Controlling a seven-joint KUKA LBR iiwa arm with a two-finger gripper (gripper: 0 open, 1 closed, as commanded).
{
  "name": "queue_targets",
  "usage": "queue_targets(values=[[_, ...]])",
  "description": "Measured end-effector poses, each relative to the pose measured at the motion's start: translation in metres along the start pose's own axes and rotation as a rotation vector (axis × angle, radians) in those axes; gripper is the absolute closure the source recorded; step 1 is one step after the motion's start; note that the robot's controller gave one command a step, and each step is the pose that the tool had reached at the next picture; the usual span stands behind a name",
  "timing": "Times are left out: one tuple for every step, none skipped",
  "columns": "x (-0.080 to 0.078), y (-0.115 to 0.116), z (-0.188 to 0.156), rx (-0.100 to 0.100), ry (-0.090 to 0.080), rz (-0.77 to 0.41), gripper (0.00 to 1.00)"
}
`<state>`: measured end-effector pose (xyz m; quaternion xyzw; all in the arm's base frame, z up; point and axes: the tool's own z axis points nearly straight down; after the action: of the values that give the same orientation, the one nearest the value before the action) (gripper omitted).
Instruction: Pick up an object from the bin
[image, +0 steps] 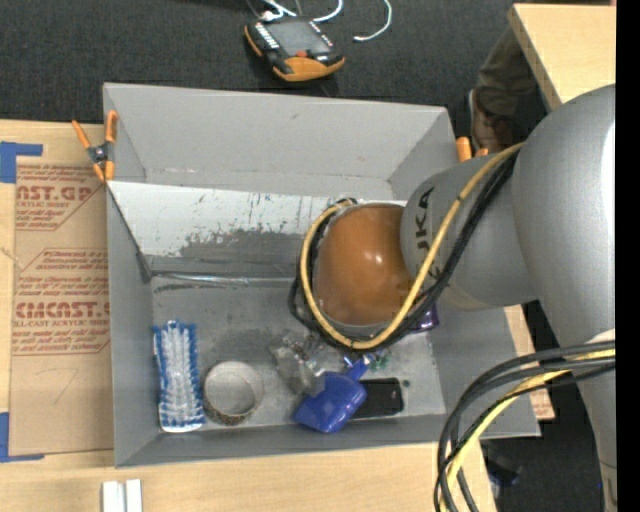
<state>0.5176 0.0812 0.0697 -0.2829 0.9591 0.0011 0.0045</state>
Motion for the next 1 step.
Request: queue_targets(values=[[0.0031, 0.0193, -0.0892, 0.002, -0.006, -0.261, 1.00]])
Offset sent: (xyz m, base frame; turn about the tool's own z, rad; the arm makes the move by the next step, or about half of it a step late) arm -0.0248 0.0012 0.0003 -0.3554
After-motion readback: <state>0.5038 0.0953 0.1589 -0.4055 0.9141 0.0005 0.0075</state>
